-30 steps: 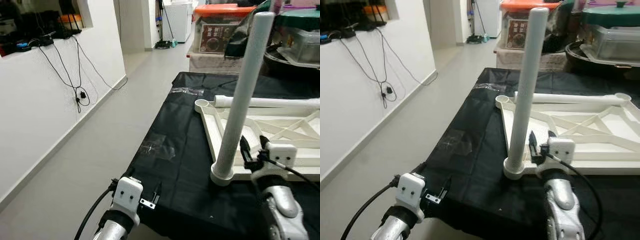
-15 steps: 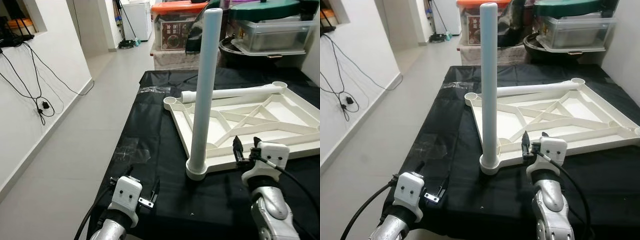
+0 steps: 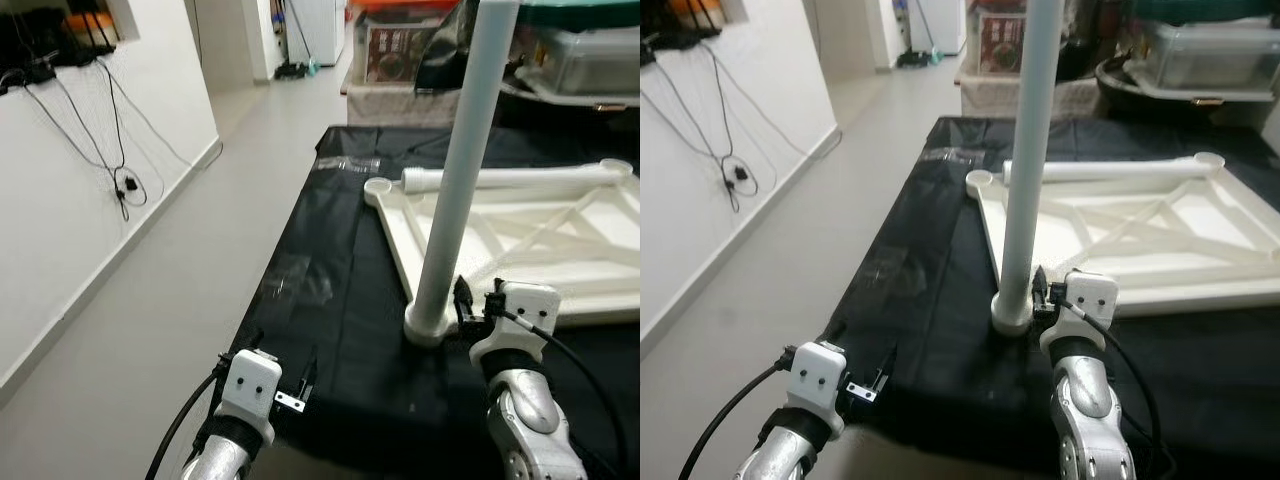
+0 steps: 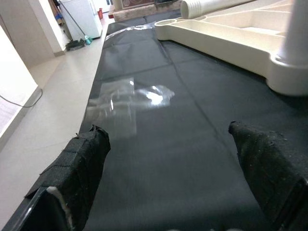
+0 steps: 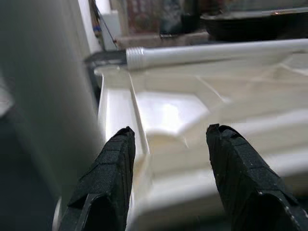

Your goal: Building children table

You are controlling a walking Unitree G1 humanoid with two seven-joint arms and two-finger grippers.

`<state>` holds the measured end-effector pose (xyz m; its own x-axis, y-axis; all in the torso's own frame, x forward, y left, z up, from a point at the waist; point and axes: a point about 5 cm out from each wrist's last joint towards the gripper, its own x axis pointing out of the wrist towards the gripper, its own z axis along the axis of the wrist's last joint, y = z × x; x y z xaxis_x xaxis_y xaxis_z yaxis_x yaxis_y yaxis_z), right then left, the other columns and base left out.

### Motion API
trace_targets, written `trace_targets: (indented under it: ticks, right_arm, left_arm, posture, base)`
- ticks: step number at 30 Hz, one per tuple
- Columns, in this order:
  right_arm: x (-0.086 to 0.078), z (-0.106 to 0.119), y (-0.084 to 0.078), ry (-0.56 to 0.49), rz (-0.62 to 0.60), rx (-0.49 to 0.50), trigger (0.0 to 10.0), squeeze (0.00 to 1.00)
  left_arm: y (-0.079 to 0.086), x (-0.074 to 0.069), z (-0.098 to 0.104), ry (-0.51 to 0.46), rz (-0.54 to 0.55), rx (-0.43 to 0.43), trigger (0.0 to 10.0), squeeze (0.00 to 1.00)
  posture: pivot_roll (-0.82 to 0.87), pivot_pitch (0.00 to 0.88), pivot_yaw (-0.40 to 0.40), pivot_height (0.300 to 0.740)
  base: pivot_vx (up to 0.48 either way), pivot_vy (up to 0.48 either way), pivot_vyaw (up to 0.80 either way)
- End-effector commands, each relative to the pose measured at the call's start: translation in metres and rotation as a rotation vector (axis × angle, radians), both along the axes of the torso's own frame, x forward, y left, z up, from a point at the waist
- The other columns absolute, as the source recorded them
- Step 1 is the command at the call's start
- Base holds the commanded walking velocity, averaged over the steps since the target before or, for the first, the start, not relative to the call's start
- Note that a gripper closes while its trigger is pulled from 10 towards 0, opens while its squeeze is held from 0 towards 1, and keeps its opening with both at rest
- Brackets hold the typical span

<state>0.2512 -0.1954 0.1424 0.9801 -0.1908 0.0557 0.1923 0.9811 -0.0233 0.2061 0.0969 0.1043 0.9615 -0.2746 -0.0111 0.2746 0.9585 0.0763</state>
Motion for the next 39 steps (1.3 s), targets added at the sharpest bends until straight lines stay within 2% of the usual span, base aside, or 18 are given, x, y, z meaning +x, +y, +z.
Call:
trace_targets:
  ticks: [1, 6, 7, 8, 10, 11, 13, 15, 17, 20, 23, 29, 39]
  right_arm:
    - [-0.001, -0.010, 0.004, 0.056, 0.002, -0.004, 10.0, 0.00]
    - [0.002, -0.014, 0.010, 0.095, 0.049, -0.029, 10.0, 0.00]
    - [0.006, -0.012, 0.021, 0.088, 0.148, -0.055, 10.0, 0.00]
    - [0.006, -0.012, 0.021, 0.088, 0.148, -0.055, 10.0, 0.00]
    - [0.009, -0.009, 0.033, 0.069, 0.248, -0.074, 10.0, 0.00]
    - [0.009, -0.009, 0.033, 0.069, 0.248, -0.074, 10.0, 0.00]
    - [0.013, -0.009, 0.066, 0.071, 0.481, -0.090, 10.0, 0.00]
    - [0.013, -0.009, 0.085, 0.061, 0.598, -0.101, 10.0, 0.00]
    - [0.013, -0.010, 0.087, 0.059, 0.609, -0.115, 10.0, 0.00]
    - [0.012, -0.013, 0.091, 0.071, 0.605, -0.079, 10.0, 0.00]
    - [0.012, -0.015, 0.090, 0.082, 0.593, -0.088, 10.0, 0.00]
    - [0.016, -0.019, 0.084, 0.105, 0.553, -0.071, 10.0, 0.00]
    - [0.016, -0.020, 0.087, 0.104, 0.564, -0.072, 10.0, 0.00]
  left_arm:
    - [0.002, -0.001, -0.004, 0.023, 0.012, 0.012, 10.0, 0.00]
    - [0.005, -0.001, -0.005, 0.038, 0.044, 0.018, 10.0, 0.00]
    - [0.009, 0.000, -0.002, 0.046, 0.086, -0.018, 10.0, 0.00]
    - [0.009, 0.000, -0.002, 0.046, 0.086, -0.018, 10.0, 0.00]
    - [0.012, 0.001, 0.002, 0.048, 0.120, -0.065, 10.0, 0.00]
    - [0.012, 0.001, 0.002, 0.048, 0.120, -0.065, 10.0, 0.00]
    - [0.015, -0.002, 0.010, 0.031, 0.141, -0.078, 10.0, 0.00]
    - [0.014, -0.004, 0.013, 0.027, 0.135, -0.068, 10.0, 0.00]
    - [0.012, -0.004, 0.012, 0.031, 0.126, -0.063, 10.0, 0.00]
    - [0.004, -0.008, 0.007, 0.036, 0.106, -0.007, 10.0, 0.00]
    - [-0.001, -0.009, 0.005, 0.039, 0.096, 0.006, 10.0, 0.00]
    - [0.002, -0.008, 0.006, 0.052, 0.113, -0.002, 10.0, 0.00]
    - [0.004, -0.009, 0.006, 0.054, 0.140, -0.009, 10.0, 0.00]
  posture:
    - [0.01, 0.000, 0.036, 0.740]
    - [0.01, 0.000, 0.036, 0.740]
    - [0.01, 0.000, 0.036, 0.740]
    - [0.01, 0.000, 0.036, 0.740]
    - [0.01, 0.000, 0.036, 0.740]
    - [0.01, 0.000, 0.036, 0.740]
    - [0.02, 0.000, 0.024, 0.740]
    - [0.03, 0.000, 0.021, 0.740]
    - [0.03, 0.000, 0.021, 0.740]
    - [0.04, 0.000, 0.011, 0.740]
    - [0.04, 0.000, 0.011, 0.740]
    - [0.04, 0.000, 0.007, 0.740]
    - [0.04, 0.000, 0.010, 0.740]
  base:
    - [-0.394, 0.000, 0.00]
    - [-0.158, 0.000, 0.00]
    - [0.000, 0.000, 0.00]
    - [0.000, 0.000, 0.00]
    - [0.000, 0.000, 0.00]
    - [0.000, 0.000, 0.00]
    - [0.000, 0.000, 0.00]
    - [0.000, 0.000, 0.00]
    - [0.000, 0.000, 0.00]
    - [0.000, 0.000, 0.00]
    - [0.000, 0.000, -0.80]
    - [0.000, 0.000, -0.80]
    - [0.000, 0.000, -0.80]
